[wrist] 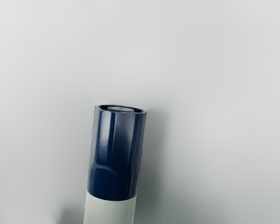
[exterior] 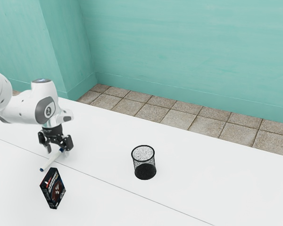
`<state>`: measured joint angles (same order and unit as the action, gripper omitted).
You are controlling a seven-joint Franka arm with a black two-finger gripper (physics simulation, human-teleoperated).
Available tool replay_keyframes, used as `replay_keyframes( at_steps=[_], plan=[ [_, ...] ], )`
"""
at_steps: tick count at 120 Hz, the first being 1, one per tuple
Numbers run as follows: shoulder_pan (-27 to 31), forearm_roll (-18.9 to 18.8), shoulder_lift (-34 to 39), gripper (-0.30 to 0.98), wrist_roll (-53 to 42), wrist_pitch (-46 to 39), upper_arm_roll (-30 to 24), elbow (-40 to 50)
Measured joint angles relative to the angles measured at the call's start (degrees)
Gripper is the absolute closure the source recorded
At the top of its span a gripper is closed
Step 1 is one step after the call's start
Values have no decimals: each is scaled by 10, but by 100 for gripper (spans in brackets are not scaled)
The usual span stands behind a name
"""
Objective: Put the marker into the pen holder.
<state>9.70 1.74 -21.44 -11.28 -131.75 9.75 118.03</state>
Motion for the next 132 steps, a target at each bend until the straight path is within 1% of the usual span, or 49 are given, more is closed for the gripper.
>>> replay_keyframes(
  at_steps=[6, 27, 43, 93, 132],
  plan=[
    [2, 0, -1, 6, -11, -9, 0, -2],
    [8, 0, -2, 34, -42, -28, 0, -3],
    [8, 0, -3, 47, -61, -34, 0, -4],
    [8, 0, -9, 68, -96, -41, 0, -11],
    [5, -8, -10, 74, -99, -44, -1, -17]
  ],
)
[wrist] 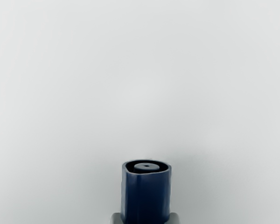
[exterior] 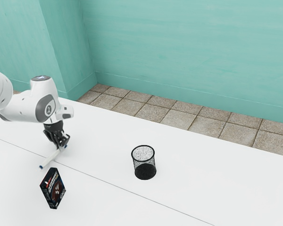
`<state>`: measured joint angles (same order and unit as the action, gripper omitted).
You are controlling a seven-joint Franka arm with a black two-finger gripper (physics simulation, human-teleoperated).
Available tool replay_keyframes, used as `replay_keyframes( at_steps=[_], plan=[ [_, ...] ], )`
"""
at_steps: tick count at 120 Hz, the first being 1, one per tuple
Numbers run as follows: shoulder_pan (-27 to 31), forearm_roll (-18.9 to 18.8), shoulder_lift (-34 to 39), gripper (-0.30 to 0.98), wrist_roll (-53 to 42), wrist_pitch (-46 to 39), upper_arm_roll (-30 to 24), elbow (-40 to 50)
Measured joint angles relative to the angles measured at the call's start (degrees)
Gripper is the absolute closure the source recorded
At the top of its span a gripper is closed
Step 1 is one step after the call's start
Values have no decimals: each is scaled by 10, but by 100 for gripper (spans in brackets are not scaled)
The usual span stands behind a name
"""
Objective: Put the marker into the pen holder.
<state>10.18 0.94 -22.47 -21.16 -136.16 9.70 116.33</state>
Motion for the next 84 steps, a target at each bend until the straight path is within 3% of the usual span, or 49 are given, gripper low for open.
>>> replay_keyframes(
  at_steps=[24, 51, 84],
  plan=[
    [-41, -4, 63, 77, 2, 3, -7, -19],
    [-164, -1, 190, 78, 7, 21, -7, -21],
    [-270, 52, 198, 78, 12, 25, -6, -44]
  ],
)
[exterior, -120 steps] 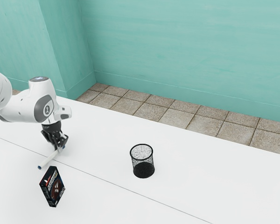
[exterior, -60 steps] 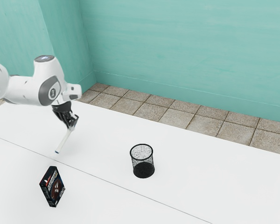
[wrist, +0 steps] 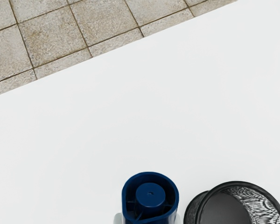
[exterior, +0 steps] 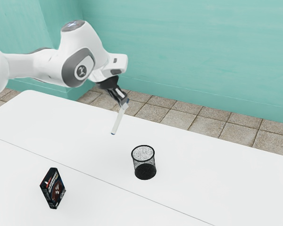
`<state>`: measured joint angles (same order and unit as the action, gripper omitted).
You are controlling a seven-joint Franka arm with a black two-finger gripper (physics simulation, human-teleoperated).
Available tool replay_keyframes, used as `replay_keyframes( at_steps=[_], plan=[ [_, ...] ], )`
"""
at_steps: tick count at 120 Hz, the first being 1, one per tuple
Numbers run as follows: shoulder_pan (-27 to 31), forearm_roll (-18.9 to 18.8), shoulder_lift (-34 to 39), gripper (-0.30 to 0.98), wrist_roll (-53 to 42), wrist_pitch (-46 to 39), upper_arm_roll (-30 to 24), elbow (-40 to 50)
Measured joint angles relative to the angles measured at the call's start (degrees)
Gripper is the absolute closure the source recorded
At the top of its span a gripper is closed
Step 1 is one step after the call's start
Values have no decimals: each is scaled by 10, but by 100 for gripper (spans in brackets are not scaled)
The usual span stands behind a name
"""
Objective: Put the marker into the pen holder.
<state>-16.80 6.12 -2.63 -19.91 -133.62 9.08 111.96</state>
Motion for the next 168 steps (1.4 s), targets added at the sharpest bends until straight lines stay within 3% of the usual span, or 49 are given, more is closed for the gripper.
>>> replay_keyframes(
  at_steps=[39, 110, 124, 136, 143, 154, 168],
  plan=[
    [-26, 61, -44, 78, 6, -43, 0, 0],
    [-60, 109, -103, 78, 14, -84, 0, 27],
    [-69, 118, -104, 55, 6, -84, 0, 29],
    [-69, 112, -91, 35, -3, -76, 4, 4],
    [-65, 85, -87, 27, -5, -44, 11, -65],
    [-44, 2, -85, 17, 17, 103, 54, -215],
    [15, -48, -79, 10, 44, 275, 72, -305]
  ],
)
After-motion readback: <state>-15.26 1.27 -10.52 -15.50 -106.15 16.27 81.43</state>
